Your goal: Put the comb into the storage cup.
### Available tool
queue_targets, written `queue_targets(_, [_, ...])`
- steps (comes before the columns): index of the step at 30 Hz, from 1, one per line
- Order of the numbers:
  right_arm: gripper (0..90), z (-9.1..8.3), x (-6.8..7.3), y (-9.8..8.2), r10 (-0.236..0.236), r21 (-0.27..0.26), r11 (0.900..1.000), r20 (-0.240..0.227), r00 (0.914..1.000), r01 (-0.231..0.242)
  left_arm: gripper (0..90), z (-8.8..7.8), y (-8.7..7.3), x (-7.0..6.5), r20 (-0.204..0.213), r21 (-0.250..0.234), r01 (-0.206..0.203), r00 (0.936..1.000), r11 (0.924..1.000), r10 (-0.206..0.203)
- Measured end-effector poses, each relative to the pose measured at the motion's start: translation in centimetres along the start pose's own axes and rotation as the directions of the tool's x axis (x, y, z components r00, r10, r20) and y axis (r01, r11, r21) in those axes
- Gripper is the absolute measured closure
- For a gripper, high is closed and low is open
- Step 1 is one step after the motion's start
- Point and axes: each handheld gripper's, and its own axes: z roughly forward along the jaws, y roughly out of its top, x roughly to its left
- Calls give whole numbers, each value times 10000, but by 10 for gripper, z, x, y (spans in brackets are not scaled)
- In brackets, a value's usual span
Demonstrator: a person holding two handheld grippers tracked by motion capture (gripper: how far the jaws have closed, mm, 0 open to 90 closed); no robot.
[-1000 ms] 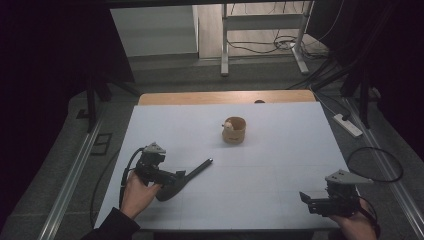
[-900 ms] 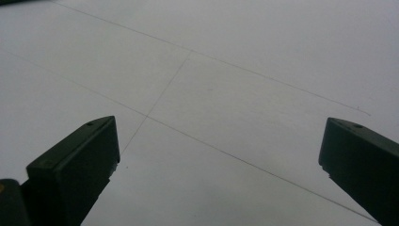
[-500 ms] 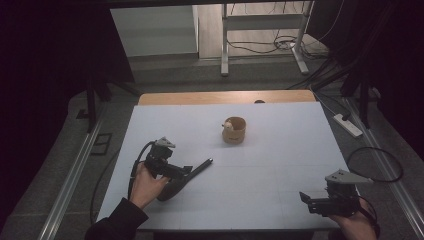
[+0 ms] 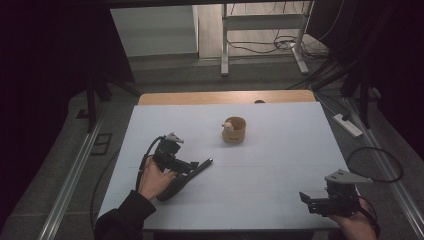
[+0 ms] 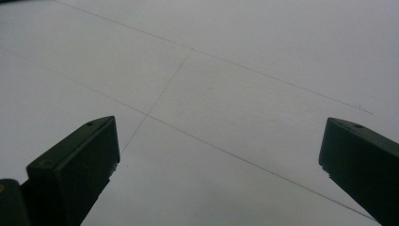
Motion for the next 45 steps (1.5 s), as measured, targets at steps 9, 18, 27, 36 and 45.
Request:
queue_targets(9, [0, 0, 0, 0, -6, 0, 10000, -16, 10000, 6, 0, 13, 13, 0, -22, 189, -198, 9998, 9996, 199])
queue_targets(18, [0, 0, 0, 0, -23, 15, 10000, -14, 10000, 23, 0, 24, 21, 1, -32, 354, -262, 9996, 9990, 263])
queue_targets(27, [0, 1, 0, 0, -9, 68, 10000, -2, 10000, 9, 2, 36, 31, 2, 9, 484, -249, 9997, 9985, 249])
queue_targets(36, [0, 1, 0, 0, 2, 66, 10000, -17, 10000, -2, 511, 44, 36, 1, -330, 635, -390, 9986, 9972, 411])
queue_targets(45, [0, 1, 0, 0, 8, 70, 10000, -19, 10000, -8, 886, 43, 40, 4, -69, 591, -148, 9999, 9981, 152])
